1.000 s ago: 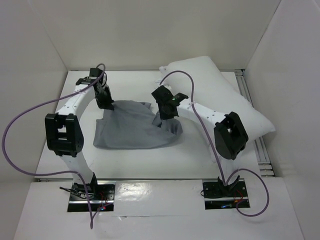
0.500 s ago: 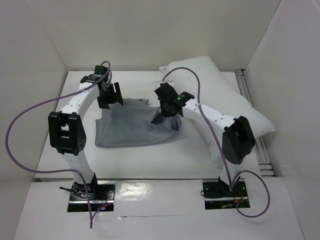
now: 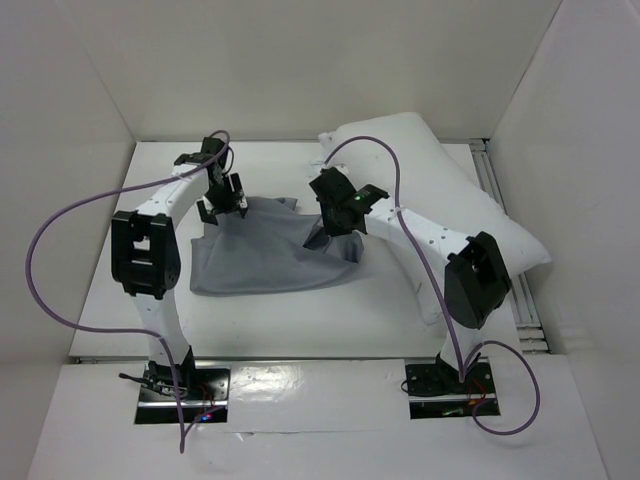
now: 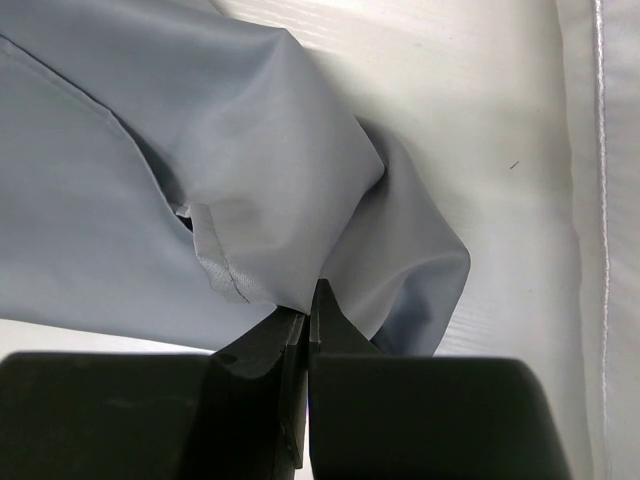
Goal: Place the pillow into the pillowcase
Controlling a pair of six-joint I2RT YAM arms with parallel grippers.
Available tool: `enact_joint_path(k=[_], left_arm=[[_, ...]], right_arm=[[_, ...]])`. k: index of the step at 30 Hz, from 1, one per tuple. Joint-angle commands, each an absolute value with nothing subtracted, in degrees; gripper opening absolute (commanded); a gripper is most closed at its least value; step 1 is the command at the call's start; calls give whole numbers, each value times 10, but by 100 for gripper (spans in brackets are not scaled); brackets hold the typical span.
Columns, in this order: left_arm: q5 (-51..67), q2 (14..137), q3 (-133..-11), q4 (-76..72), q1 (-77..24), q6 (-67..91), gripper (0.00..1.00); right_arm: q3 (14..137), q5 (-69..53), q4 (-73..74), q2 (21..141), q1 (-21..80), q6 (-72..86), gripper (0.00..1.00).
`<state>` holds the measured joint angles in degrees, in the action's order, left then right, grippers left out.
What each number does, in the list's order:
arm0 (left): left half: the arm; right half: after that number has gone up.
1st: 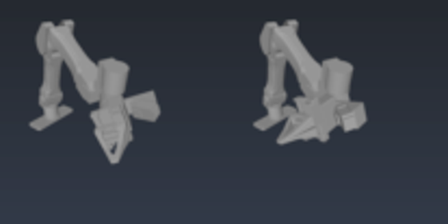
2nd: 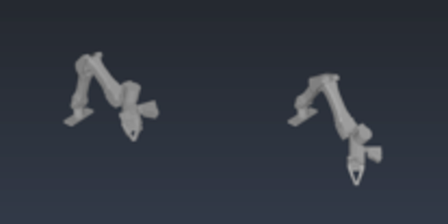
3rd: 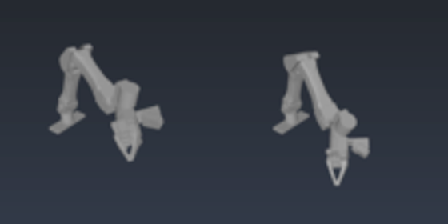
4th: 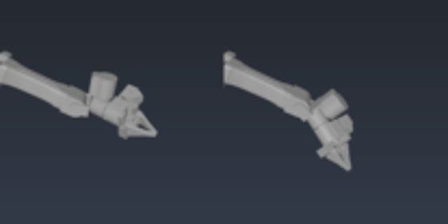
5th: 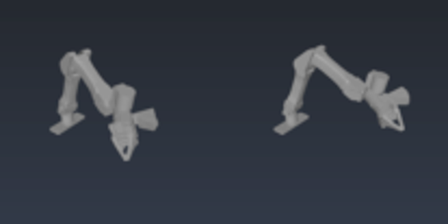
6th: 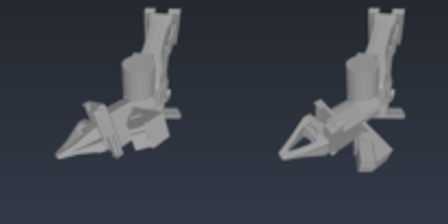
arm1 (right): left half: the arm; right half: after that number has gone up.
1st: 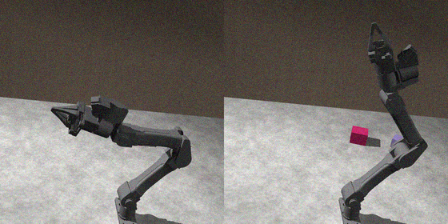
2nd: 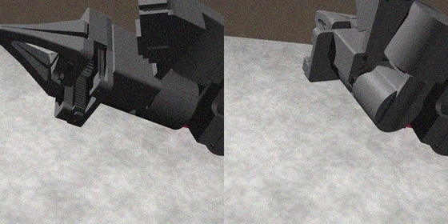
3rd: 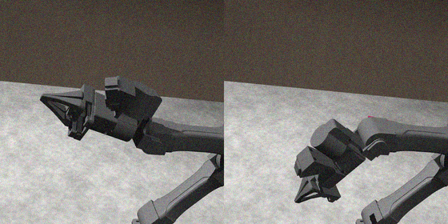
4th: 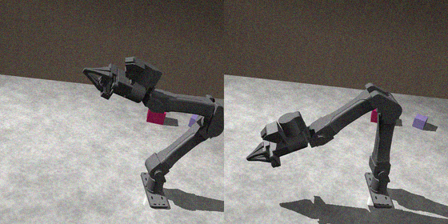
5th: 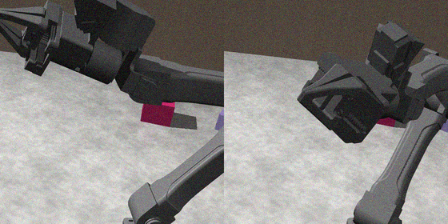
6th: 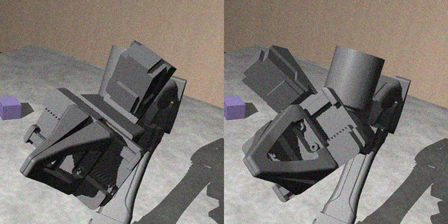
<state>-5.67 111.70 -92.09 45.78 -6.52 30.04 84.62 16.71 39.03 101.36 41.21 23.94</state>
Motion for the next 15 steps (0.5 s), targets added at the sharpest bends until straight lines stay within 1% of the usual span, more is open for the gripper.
enact_joint_path(k=[1, 3, 7, 8, 9, 14, 15], left_arm=[[-51, 1141, -951, 464, -59, 301, 82], [-21, 1146, -951, 464, -59, 294, 76], [12, 1146, -951, 464, -59, 288, 30], [20, 1140, -951, 464, -59, 283, 8], [25, 1140, -951, 464, -53, 283, 0], [38, 1096, -1013, 491, -41, 272, 0], [44, 1084, -1026, 499, -34, 272, 0]], right_arm=[[841, 170, 398, 990, 409, 239, 0], [846, 170, 398, 995, 409, 239, 0], [858, 170, 398, 995, 409, 239, 0], [858, 170, 398, 995, 409, 239, 0], [863, 170, 398, 995, 409, 239, 0], [895, 175, 418, 1000, 409, 232, 0], [918, 175, 418, 1000, 401, 225, 0]])
